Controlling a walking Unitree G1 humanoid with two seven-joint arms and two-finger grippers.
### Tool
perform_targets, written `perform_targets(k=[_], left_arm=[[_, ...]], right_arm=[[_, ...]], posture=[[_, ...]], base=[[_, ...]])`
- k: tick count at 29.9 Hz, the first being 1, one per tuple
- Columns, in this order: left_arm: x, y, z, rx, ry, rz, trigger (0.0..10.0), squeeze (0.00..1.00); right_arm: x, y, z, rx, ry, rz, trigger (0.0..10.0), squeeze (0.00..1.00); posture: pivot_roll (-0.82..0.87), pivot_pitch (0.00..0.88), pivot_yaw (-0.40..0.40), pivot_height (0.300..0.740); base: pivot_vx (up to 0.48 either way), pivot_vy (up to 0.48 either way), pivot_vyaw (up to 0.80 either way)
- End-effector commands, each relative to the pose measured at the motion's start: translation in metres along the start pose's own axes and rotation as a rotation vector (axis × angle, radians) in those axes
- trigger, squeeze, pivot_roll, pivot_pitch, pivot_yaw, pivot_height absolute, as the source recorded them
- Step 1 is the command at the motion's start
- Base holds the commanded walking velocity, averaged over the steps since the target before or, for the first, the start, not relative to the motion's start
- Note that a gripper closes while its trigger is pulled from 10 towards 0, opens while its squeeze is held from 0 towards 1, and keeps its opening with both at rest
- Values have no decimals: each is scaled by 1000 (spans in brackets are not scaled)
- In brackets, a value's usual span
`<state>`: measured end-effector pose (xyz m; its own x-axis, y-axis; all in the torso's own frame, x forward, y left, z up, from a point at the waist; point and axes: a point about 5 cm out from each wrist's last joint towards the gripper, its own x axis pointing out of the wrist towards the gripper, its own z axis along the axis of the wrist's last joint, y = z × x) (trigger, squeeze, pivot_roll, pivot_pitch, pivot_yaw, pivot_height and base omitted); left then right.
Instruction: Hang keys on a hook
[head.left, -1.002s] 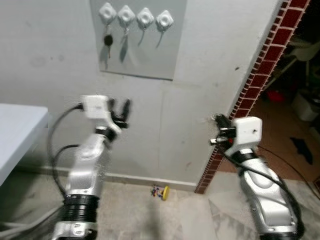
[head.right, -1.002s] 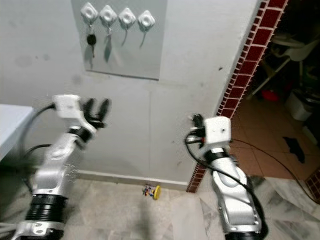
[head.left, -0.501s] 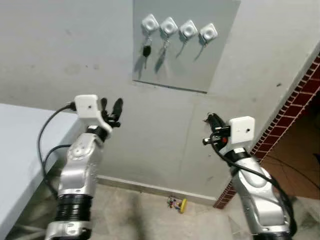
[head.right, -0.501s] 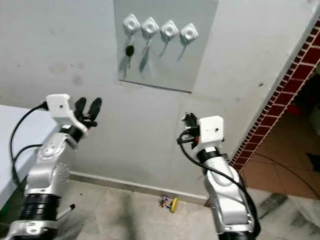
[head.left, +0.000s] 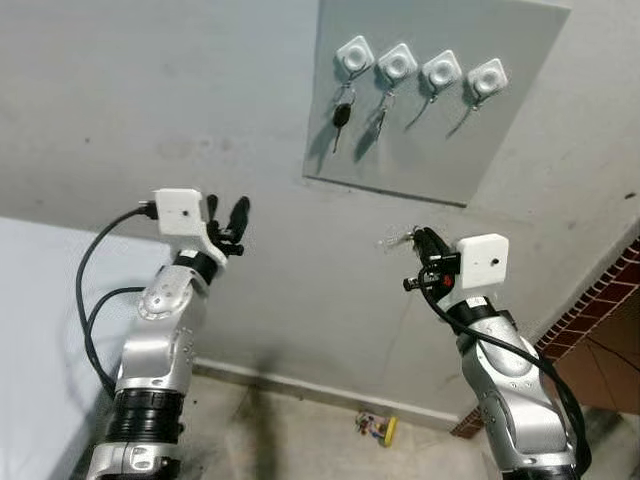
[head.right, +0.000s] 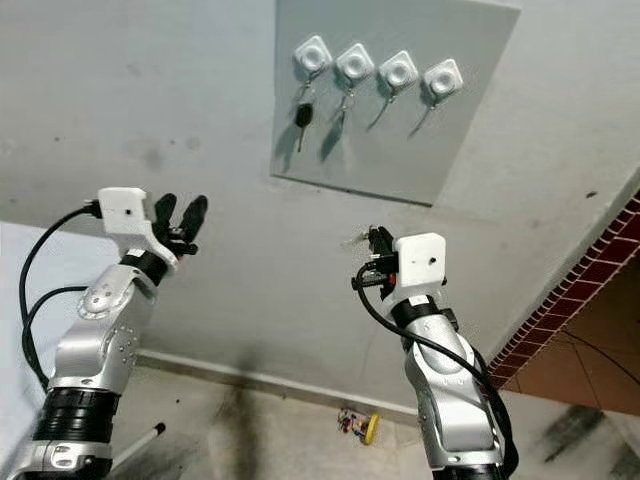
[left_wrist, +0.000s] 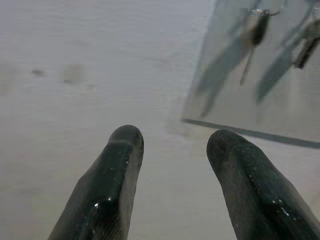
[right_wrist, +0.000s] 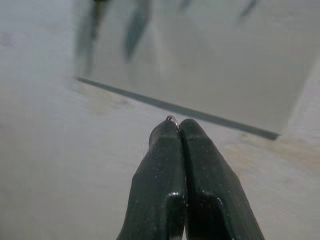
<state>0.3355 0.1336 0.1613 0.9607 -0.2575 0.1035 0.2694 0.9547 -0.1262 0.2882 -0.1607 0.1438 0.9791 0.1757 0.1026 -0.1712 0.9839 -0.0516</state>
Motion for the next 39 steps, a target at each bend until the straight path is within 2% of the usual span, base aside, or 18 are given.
perform_targets(k=[1, 10, 14, 16, 27, 32, 36, 39], left_arm=[[0, 7, 5, 40, -6, 11, 10000, 0], [-1, 1, 7, 36, -36, -20, 10000, 0], [-2, -12, 9, 180, -45, -94, 10000, 0], [-4, -20, 11, 209, -66, -140, 10000, 0], [-3, -23, 11, 214, -65, -157, 10000, 0], [-1, -27, 16, 166, -87, -179, 10000, 0], [5, -59, 36, 226, -158, -333, 10000, 0], [4, -76, 52, 188, -210, -417, 10000, 0]], right_arm=[[4, 4, 8, 5, -34, 14, 10000, 0], [4, 4, 8, 7, -34, 15, 10000, 0], [5, 5, 7, 10, -26, 18, 10000, 0], [6, 7, 8, 9, -28, 32, 10000, 0], [9, 9, 11, 16, -38, 34, 10000, 0], [10, 8, 14, 21, -49, 34, 10000, 0], [22, 13, 27, 27, -100, 95, 10000, 0], [27, 15, 38, 37, -137, 120, 10000, 0]], posture=[[-115, 0, -80, 724], [-114, 0, -84, 724], [-107, 0, -90, 724], [-105, 0, -92, 724], [-107, 14, -92, 724], [-115, 23, -82, 724], [-118, 29, -73, 724], [-117, 32, -70, 724]], base=[[337, 0, 0], [261, 0, 0], [0, 0, 0], [0, 0, 0], [0, 0, 0], [0, 0, 0], [0, 0, 0], [0, 0, 0]])
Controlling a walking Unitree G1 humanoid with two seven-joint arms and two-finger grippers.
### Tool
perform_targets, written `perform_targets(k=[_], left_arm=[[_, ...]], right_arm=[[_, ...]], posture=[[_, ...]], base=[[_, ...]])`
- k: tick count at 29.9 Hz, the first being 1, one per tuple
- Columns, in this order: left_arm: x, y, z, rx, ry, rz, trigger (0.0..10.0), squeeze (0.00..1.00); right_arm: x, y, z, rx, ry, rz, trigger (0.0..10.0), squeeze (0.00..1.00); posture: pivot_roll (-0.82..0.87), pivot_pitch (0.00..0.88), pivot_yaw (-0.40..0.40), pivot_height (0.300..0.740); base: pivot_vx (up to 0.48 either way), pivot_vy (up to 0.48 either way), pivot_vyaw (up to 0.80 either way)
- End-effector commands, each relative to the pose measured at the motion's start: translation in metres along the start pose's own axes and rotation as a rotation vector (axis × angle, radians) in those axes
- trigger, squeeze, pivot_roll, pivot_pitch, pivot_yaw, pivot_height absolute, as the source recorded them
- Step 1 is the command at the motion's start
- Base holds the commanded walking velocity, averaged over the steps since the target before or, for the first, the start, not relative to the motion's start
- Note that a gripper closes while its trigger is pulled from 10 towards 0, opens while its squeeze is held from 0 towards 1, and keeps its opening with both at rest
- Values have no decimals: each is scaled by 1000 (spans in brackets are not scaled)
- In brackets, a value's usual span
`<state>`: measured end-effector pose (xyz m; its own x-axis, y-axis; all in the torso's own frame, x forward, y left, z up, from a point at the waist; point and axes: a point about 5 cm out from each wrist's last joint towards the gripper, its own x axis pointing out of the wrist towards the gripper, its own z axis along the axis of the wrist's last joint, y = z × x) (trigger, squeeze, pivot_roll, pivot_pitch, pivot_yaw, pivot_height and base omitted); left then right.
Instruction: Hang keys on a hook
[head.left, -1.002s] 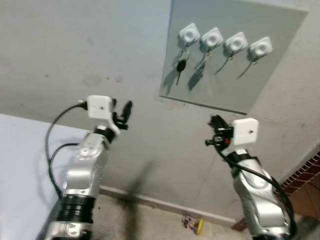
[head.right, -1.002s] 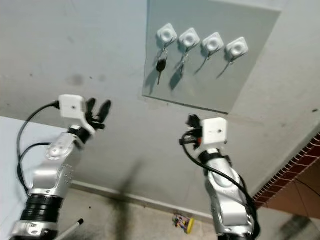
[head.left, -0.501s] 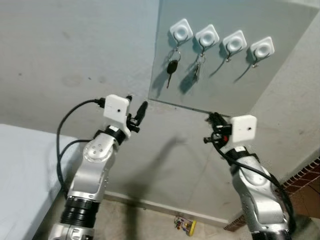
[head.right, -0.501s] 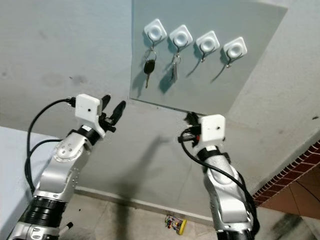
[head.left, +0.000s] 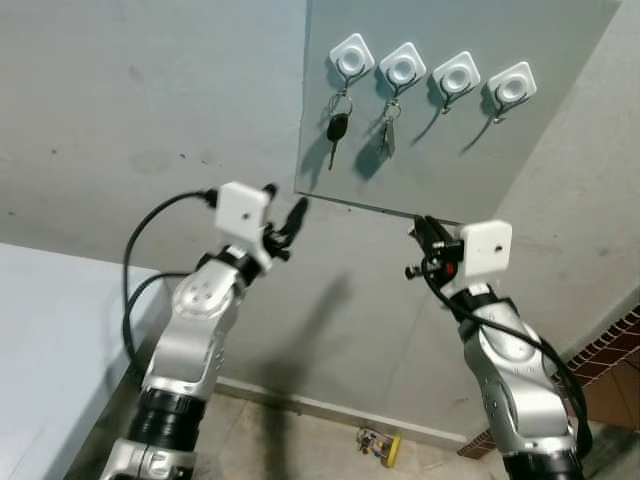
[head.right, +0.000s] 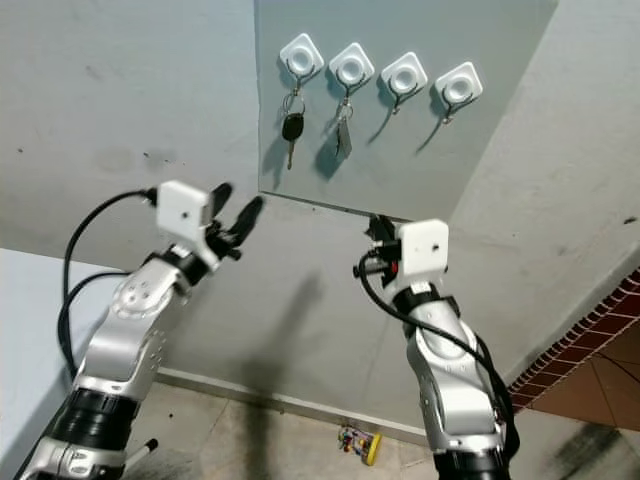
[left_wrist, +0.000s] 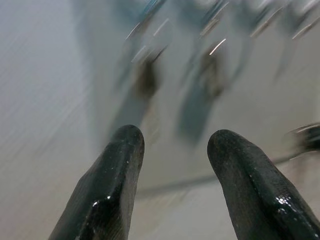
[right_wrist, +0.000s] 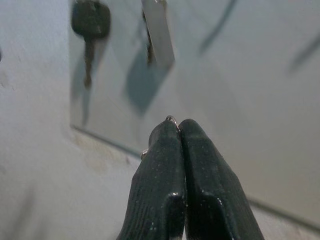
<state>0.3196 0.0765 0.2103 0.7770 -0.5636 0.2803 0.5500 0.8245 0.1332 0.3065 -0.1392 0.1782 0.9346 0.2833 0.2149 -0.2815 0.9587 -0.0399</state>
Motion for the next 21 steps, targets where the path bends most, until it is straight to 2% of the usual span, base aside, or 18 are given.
perform_targets(k=[1, 3, 7, 13, 17, 19, 21], left_arm=[[7, -12, 17, 4, -48, -79, 10000, 0], [8, -21, 24, 23, -64, -133, 10000, 0], [8, -26, 28, 32, -74, -172, 10000, 0], [10, -22, 41, 32, -100, -168, 10000, 0], [10, -20, 45, 23, -119, -166, 10000, 0], [10, -18, 47, 33, -123, -159, 10000, 0], [11, -17, 49, 26, -131, -153, 10000, 0]], right_arm=[[5, 0, 9, 18, -30, 22, 10000, 0], [10, 4, 16, 23, -63, 46, 10000, 0], [16, 9, 28, 46, -114, 74, 10000, 0], [25, 9, 51, 135, -221, 65, 10000, 0], [25, 7, 56, 186, -253, 49, 10000, 0], [25, 1, 58, 258, -284, 2, 10000, 0], [24, -2, 59, 275, -291, -22, 10000, 0]], posture=[[-117, 32, -66, 724], [-121, 34, -57, 724], [-124, 35, -49, 724], [-123, 40, -41, 724], [-125, 41, -40, 724], [-126, 41, -42, 724], [-125, 43, -42, 724]], base=[[0, 0, 0], [0, 0, 0], [0, 0, 0], [0, 0, 0], [0, 0, 0], [0, 0, 0], [0, 0, 0]])
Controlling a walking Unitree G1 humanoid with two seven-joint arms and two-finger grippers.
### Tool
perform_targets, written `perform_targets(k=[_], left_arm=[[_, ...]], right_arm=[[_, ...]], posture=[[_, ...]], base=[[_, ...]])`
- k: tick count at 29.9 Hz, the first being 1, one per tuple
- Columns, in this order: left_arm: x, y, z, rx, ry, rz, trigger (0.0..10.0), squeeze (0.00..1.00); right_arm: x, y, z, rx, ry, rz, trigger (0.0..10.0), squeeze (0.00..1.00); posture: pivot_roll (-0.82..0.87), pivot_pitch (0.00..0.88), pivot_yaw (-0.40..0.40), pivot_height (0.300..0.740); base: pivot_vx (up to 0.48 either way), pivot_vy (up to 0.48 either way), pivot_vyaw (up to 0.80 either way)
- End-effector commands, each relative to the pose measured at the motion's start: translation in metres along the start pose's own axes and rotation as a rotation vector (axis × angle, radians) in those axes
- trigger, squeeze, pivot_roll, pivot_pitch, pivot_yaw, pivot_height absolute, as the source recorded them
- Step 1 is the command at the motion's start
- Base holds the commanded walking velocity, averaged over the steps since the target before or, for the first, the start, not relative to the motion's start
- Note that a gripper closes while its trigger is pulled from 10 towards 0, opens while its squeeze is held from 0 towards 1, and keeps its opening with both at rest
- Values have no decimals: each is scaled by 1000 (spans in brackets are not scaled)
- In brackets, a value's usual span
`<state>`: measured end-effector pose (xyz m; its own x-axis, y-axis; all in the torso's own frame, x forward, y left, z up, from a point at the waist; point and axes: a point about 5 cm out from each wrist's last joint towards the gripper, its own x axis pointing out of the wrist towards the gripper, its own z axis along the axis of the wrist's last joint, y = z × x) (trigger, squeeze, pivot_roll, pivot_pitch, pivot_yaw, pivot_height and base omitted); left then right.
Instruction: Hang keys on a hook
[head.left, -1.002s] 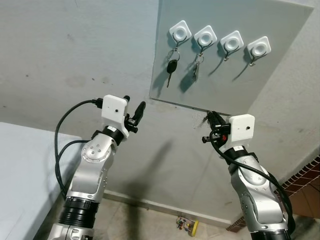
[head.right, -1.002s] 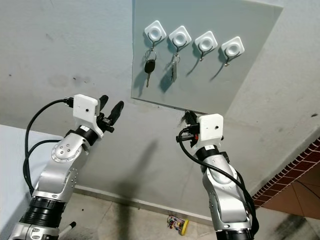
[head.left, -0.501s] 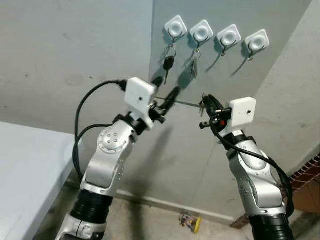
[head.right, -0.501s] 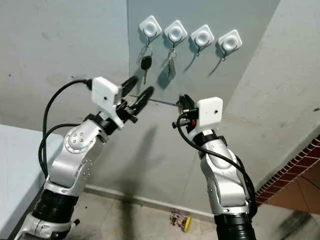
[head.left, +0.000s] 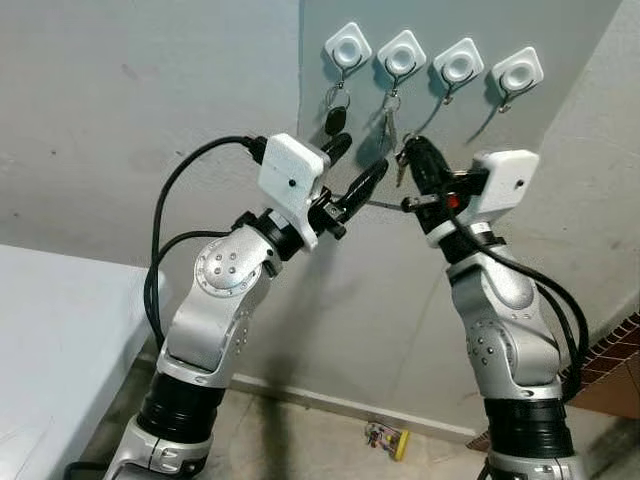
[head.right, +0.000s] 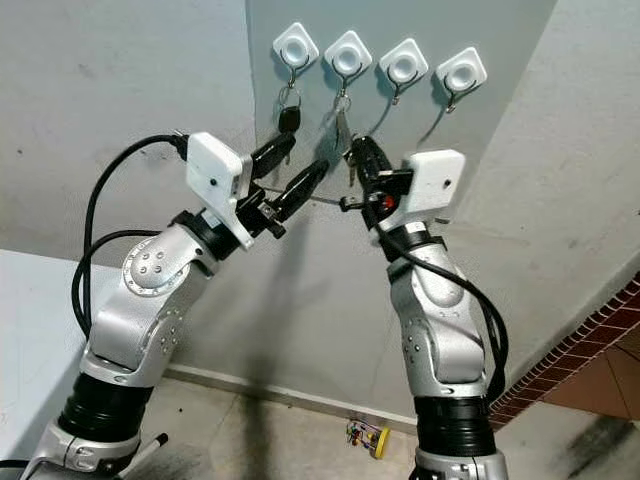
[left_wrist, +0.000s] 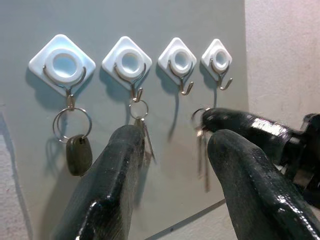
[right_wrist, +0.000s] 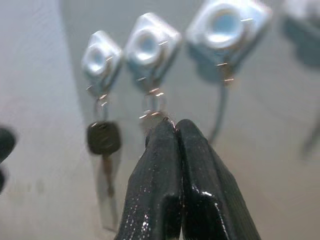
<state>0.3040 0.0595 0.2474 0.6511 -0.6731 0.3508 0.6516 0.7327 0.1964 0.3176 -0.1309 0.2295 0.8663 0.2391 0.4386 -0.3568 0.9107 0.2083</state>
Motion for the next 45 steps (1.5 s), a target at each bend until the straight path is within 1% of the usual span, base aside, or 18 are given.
perform_targets(k=[1, 4, 7, 11, 21, 35, 38, 39, 41, 42, 45], left_arm=[[4, 2, 10, 8, -34, 0, 10000, 0], [4, 3, 9, 5, -32, 6, 10000, 0], [5, 3, 9, 8, -32, 6, 10000, 0], [5, 2, 10, 2, -39, 3, 10000, 0], [5, 2, 9, 9, -37, 8, 10000, 0], [3, 2, 9, 13, -33, 17, 10000, 0], [3, 2, 9, 12, -32, 17, 10000, 0], [4, 3, 9, 9, -32, 19, 10000, 0], [4, 3, 9, 8, -32, 20, 10000, 0], [4, 3, 9, 7, -33, 21, 10000, 0], [4, 4, 10, 5, -33, 23, 10000, 0]], right_arm=[[3, -3, 12, 15, -56, -21, 10000, 0], [4, -6, 13, 46, -70, -46, 10000, 0], [6, -7, 15, 44, -76, -50, 10000, 0], [14, -7, 17, 50, -80, -34, 10000, 0], [21, -8, 21, 41, -83, -1, 10000, 0], [25, -11, 26, 79, -126, -24, 10000, 0], [27, -14, 27, 128, -127, -41, 10000, 0], [27, -15, 27, 164, -124, -53, 10000, 0], [28, -16, 26, 198, -121, -63, 10000, 0], [28, -17, 26, 246, -115, -74, 10000, 0], [29, -19, 23, 323, -98, -95, 10000, 0]], posture=[[-125, 43, -42, 724], [-126, 42, -45, 724], [-129, 41, -45, 724], [-129, 37, -45, 724], [-116, 29, -59, 724], [-107, 31, -60, 724], [-107, 35, -59, 724], [-106, 37, -59, 724], [-106, 38, -59, 724], [-106, 38, -59, 724], [-106, 38, -59, 724]], base=[[0, 0, 0], [0, 0, 0], [0, 0, 0], [0, 0, 0], [0, 0, 0], [0, 0, 0], [0, 0, 0], [0, 0, 0], [0, 0, 0], [0, 0, 0], [0, 0, 0]])
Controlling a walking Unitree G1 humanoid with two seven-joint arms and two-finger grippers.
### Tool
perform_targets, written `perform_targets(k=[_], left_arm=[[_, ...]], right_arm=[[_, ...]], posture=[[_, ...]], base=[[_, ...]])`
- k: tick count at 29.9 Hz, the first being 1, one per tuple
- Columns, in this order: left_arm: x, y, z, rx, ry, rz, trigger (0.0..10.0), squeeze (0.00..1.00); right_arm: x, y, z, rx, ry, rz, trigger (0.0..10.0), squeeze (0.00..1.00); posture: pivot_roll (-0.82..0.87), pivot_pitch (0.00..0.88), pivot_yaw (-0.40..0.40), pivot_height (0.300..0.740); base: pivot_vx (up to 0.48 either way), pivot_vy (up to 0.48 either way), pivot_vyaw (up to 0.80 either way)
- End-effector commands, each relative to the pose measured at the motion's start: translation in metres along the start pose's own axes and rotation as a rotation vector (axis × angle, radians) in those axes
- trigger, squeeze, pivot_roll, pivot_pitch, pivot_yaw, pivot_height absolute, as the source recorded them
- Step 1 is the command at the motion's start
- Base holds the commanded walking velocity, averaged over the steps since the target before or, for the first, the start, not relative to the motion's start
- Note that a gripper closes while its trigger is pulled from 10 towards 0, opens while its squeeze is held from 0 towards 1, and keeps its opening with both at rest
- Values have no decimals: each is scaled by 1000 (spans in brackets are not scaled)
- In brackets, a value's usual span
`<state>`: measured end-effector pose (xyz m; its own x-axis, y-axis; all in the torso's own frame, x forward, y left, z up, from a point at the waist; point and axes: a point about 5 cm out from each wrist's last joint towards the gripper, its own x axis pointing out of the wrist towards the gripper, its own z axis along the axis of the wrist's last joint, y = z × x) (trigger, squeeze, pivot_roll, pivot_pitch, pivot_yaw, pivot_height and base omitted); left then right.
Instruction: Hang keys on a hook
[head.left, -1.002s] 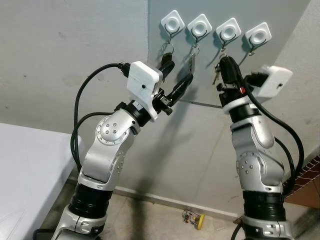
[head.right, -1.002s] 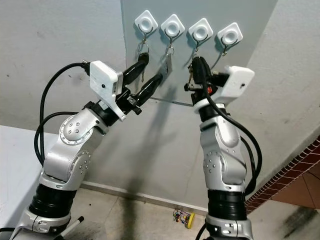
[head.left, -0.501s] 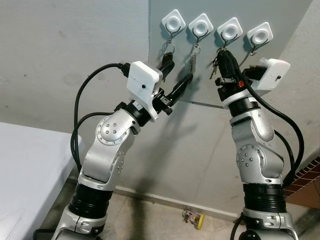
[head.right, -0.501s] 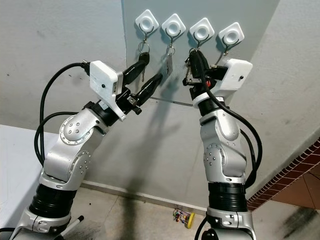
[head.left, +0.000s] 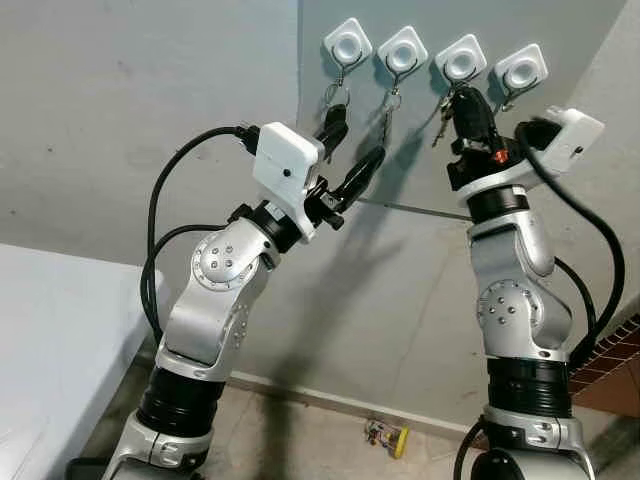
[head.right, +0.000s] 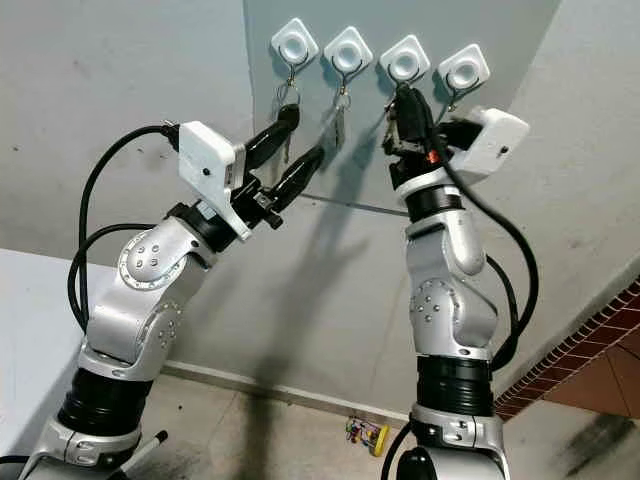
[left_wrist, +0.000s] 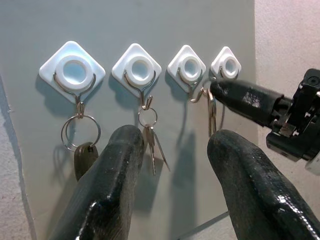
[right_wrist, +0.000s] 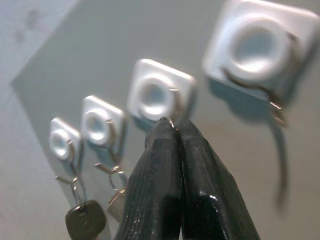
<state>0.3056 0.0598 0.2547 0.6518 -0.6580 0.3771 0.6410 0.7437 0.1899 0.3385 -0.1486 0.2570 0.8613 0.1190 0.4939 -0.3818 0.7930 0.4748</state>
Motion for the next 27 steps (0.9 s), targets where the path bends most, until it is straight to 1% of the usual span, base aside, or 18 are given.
perform_targets(k=[1, 4, 8, 12, 21, 22, 27], left_arm=[[1, 1, 4, 8, -7, 7, 10000, 0], [0, 2, 4, 4, -8, 12, 10000, 0], [0, 3, 4, -3, -9, 18, 10000, 0], [0, 3, 4, -3, -10, 21, 10000, 0], [0, 5, 5, -3, -13, 29, 10000, 0], [0, 4, 6, -3, -14, 30, 10000, 0], [0, 5, 6, -2, -16, 30, 10000, 0]], right_arm=[[3, -2, 0, 61, 11, -23, 10000, 0], [1, -3, -4, 109, 49, -30, 10000, 0], [-2, -5, -9, 111, 91, -32, 10000, 0], [-3, -4, -11, 119, 106, -29, 10000, 0], [-6, 2, -9, 95, 97, 23, 10000, 0], [-7, 5, -8, 115, 85, 47, 10000, 0], [-8, 14, -1, 134, 39, 114, 10000, 0]], posture=[[-103, 40, -60, 724], [-104, 44, -58, 724], [-103, 42, -59, 724], [-105, 46, -60, 724], [-104, 48, -59, 724], [-103, 46, -60, 724], [-105, 47, -60, 724]], base=[[0, 0, 0], [0, 0, 0], [0, 0, 0], [0, 0, 0], [0, 0, 0], [0, 0, 0], [0, 0, 0]])
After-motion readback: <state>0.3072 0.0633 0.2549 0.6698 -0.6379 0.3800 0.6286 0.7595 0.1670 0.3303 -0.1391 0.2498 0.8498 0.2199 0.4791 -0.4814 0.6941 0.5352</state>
